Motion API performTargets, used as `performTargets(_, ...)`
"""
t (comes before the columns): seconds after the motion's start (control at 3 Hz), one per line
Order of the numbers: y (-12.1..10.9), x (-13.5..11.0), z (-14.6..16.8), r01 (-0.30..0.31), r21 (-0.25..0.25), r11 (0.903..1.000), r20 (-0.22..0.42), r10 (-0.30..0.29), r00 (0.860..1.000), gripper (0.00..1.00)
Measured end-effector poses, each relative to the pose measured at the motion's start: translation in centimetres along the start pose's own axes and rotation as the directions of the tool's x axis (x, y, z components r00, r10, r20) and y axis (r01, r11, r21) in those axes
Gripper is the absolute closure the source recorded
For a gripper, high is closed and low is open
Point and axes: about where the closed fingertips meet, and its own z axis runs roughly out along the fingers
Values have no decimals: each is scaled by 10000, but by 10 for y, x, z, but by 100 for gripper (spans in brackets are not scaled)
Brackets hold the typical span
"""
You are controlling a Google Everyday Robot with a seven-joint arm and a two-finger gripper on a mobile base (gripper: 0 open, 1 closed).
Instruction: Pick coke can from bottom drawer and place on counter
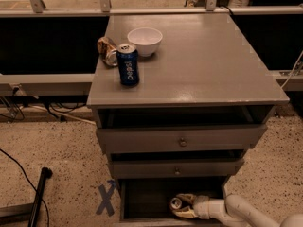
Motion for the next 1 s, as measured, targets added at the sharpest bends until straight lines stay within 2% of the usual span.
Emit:
performTargets(0.33, 0, -20, -20, 210, 490, 9986, 767, -247, 9967, 91)
performTargets(0.67, 12, -75, -76, 931, 1132, 9892, 2147, -1158, 9698, 100)
performTargets(1.0, 35, -123, -140, 1701, 1724, 9702, 2475, -2098, 9459, 100)
